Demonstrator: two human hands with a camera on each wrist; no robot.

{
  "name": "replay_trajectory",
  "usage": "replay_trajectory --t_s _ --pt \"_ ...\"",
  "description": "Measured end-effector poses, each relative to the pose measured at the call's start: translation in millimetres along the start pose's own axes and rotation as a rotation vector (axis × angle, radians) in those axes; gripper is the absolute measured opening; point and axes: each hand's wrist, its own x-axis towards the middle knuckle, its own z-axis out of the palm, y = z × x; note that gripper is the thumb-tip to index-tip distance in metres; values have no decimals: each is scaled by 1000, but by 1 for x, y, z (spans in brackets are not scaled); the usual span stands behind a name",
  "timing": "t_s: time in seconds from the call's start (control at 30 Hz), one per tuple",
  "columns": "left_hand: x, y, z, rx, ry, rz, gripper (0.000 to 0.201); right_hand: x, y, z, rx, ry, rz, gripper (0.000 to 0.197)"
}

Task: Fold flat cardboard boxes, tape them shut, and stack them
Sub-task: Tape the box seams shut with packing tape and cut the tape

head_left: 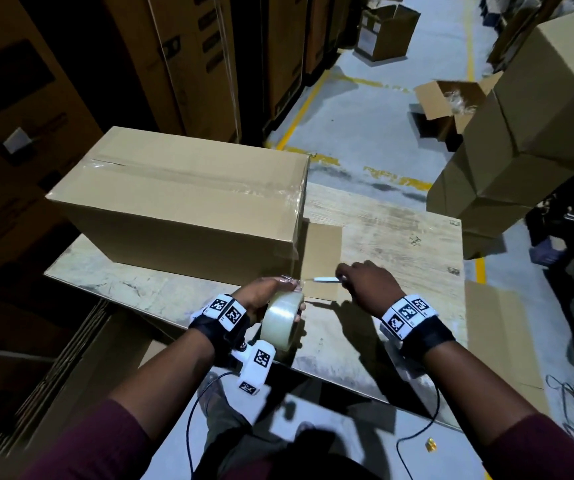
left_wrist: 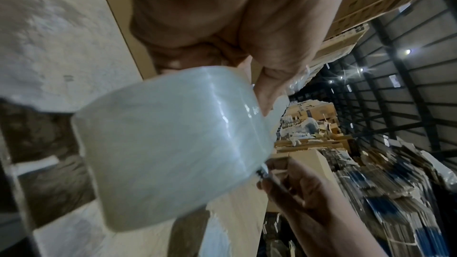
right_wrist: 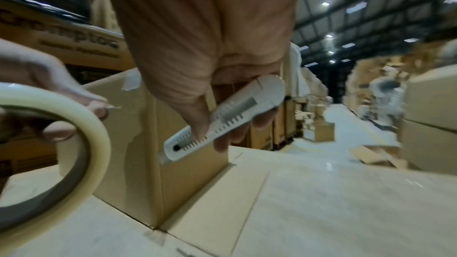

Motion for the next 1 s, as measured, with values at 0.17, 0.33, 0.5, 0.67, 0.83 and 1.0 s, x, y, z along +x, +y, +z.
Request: replay_trajectory --t_s 0.17,0.33,0.5,0.67,0.83,1.0 --pt "22 -14 26 47 27 -44 15 -47 55 46 261 -135 472 28" --pt "45 -22 84 153 116 -10 17 -89 105 94 404 -3 817 31" --pt "68 -35 138 304 35 -20 18 -112 125 118 468 -133 806 26" --pt "82 -38 170 428 -35 -2 24 -113 104 61 1367 292 701 33" --pt "85 -37 176 440 -103 45 25 -109 93 19 1267 144 337 16" --pt "89 -37 164 434 -132 39 39 -102 87 21 1048 249 339 6"
